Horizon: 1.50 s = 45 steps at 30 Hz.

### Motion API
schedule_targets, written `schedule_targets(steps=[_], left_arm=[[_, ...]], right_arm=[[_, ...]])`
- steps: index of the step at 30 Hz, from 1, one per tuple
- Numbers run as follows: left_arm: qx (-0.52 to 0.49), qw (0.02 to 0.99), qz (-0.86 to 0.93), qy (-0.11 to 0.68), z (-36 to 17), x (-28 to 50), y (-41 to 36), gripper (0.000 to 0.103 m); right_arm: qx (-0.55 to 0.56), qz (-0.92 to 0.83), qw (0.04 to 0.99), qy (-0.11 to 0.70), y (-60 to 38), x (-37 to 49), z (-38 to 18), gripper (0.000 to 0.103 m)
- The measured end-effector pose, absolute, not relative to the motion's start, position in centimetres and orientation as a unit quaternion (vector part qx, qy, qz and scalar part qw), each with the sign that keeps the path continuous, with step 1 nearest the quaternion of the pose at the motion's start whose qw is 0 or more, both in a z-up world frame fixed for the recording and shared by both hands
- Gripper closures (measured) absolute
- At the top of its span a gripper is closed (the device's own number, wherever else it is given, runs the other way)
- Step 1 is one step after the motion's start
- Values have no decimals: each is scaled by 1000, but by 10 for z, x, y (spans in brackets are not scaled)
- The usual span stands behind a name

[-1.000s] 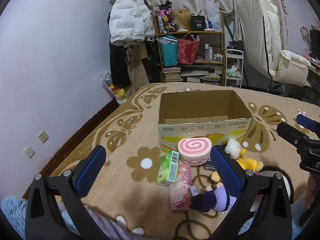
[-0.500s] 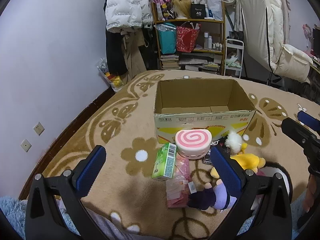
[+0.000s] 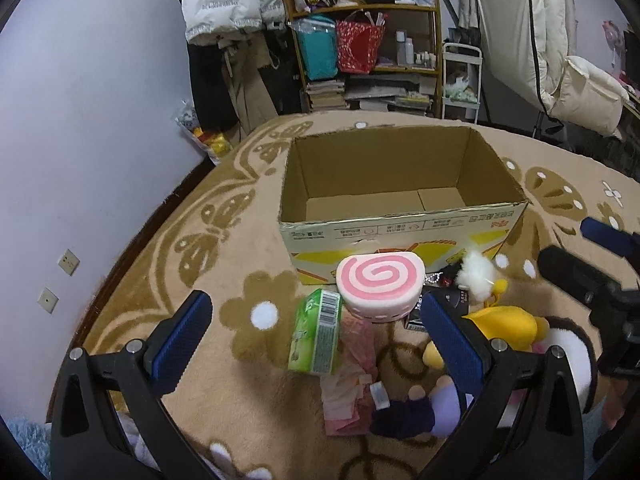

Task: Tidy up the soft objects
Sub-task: 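Grasp the green tissue pack with the left tool while the right tool grasps the white fluffy chick plush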

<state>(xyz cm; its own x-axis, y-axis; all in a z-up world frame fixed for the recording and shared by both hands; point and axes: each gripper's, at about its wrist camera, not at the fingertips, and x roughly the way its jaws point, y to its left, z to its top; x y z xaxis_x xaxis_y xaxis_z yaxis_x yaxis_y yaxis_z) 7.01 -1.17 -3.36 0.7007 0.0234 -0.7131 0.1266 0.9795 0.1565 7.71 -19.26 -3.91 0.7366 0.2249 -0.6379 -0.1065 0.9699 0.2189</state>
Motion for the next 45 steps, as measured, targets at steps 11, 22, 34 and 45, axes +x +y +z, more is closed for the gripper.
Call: schedule_targets(steps=[11,22,34,45], left_arm=[[101,884,-24,456,-69,110,-15,0],[82,850,1,520,-107,139,1,0],[53,814,16,578,-139,156,16,16],[20,810,-17,585,-144,158,25,68]], right_arm=[[110,94,894,424,-203,127,-86,0],[130,95,877,453,-209,160,-112,0],[141,90,853,495,-215,172,-138,28],[163,86,847,499,-225,172,-145,39]])
